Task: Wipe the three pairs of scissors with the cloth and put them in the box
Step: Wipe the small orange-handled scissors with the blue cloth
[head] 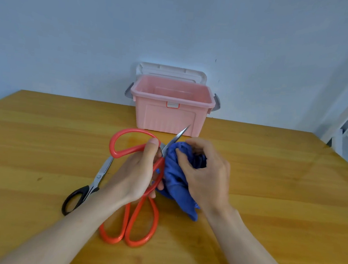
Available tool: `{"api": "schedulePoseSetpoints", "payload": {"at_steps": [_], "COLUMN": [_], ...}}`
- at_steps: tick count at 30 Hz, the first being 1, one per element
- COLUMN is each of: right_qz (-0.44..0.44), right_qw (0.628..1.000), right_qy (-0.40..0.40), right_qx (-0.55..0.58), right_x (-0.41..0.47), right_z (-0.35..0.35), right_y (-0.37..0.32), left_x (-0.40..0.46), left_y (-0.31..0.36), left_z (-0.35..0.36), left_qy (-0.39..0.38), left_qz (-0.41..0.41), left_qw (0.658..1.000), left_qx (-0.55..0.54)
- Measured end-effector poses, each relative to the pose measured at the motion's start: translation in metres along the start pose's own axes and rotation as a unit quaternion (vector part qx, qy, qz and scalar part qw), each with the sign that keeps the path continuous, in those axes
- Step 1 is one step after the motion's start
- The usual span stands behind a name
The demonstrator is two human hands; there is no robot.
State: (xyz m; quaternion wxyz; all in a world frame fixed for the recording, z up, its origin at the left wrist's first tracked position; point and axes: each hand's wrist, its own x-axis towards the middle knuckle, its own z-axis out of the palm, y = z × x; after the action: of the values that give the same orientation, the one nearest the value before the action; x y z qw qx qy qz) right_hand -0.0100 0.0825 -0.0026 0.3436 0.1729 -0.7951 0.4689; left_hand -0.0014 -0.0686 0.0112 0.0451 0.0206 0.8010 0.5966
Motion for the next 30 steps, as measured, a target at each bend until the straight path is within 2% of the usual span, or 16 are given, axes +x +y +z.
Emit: {"api": "schedulePoseSetpoints", "payload": {"at_steps": [5, 10, 12, 14, 16, 21, 26, 30], "right_qz": [-0.061, -0.077, -0.059, 0.000, 0.024, -0.074, -0.011, -0.063], "right_qw": [0.998, 0.996, 0.998, 0.999, 0.999, 0.996, 1.000, 0.997], "right_qy": [0.009, -0.003, 0.013, 0.042, 0.039, -0.012, 0.003, -0.029], "right_qx": [-0.016, -0.033, -0.034, -0.007, 0.013, -0.040, -0.007, -0.036], "right_x": [0.003, 0.005, 0.008, 0.012, 0.012, 0.005, 0.012, 0.008], "right_z": [0.001, 0.002, 0.001, -0.004, -0.005, 0.004, -0.011, -0.006], "right_y": [0.010, 0.014, 0.011, 0.009, 0.007, 0.004, 0.007, 0.002], "left_x": [0.000, 0.000, -0.001, -0.004, -0.005, -0.001, 0.005, 0.005], "left_y": [-0.003, -0.003, -0.002, -0.002, -0.003, -0.004, -0.001, -0.004], "left_z": [0.001, -0.001, -0.001, 0.002, 0.006, 0.004, -0.003, 0.002], "left_qy": [0.002, 0.019, 0.021, 0.018, 0.021, 0.022, 0.000, -0.010], "left_qz": [0.020, 0.048, 0.060, 0.072, 0.077, 0.063, 0.027, 0.023], "left_qw": [0.998, 0.991, 0.988, 0.982, 0.979, 0.990, 1.000, 1.000], "left_qx": [0.052, 0.121, 0.144, 0.171, 0.188, 0.120, -0.008, 0.000]}}
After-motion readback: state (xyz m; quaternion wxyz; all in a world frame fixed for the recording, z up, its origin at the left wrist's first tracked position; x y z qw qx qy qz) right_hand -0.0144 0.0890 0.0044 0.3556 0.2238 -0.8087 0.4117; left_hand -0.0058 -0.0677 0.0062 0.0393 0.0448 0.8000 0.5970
